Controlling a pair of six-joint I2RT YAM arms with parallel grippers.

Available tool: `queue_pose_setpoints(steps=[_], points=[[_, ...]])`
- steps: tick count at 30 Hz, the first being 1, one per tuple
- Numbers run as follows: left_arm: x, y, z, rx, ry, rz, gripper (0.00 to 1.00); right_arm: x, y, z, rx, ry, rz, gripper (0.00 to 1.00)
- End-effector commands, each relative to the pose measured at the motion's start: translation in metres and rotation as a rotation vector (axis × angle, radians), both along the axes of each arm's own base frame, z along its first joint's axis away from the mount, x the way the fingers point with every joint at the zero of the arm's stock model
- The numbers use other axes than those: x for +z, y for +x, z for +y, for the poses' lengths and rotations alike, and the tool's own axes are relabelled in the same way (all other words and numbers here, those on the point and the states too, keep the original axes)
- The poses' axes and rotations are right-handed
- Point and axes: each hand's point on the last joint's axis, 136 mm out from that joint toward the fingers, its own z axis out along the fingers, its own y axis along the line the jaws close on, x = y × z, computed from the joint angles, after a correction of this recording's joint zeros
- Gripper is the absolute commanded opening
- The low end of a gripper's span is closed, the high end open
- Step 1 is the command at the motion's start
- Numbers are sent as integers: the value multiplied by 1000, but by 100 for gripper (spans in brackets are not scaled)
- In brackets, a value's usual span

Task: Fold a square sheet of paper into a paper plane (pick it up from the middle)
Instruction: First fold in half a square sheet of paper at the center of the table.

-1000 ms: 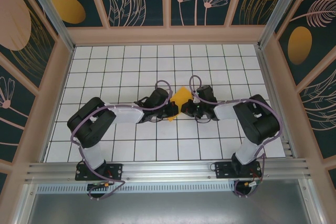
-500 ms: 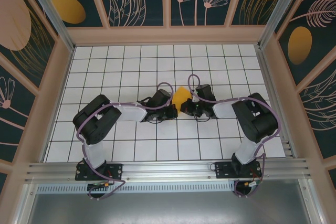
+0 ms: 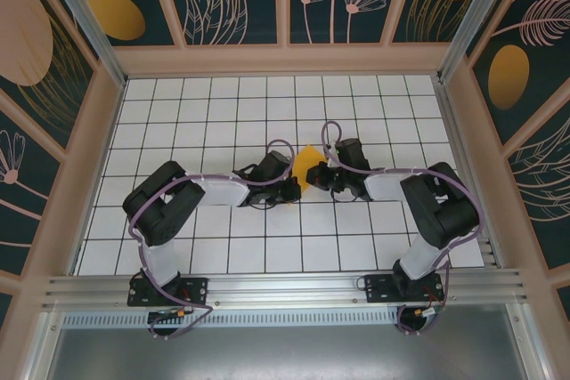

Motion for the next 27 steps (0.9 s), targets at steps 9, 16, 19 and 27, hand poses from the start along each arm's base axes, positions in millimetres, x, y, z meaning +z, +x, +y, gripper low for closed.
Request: queue_pose_setpoints(steps=[9, 16, 19, 27], points=[[37, 12, -7, 0, -38, -96, 15, -15, 6, -2, -1, -39, 24, 3], [19, 26, -11, 34, 22, -85, 14, -23, 2, -1, 14, -40, 51, 3], [11, 25, -7, 39, 47, -70, 14, -25, 1, -1, 18, -42, 61, 3], [-17, 13, 7, 44, 127, 1, 13, -30, 4, -3, 10, -68, 68, 3]])
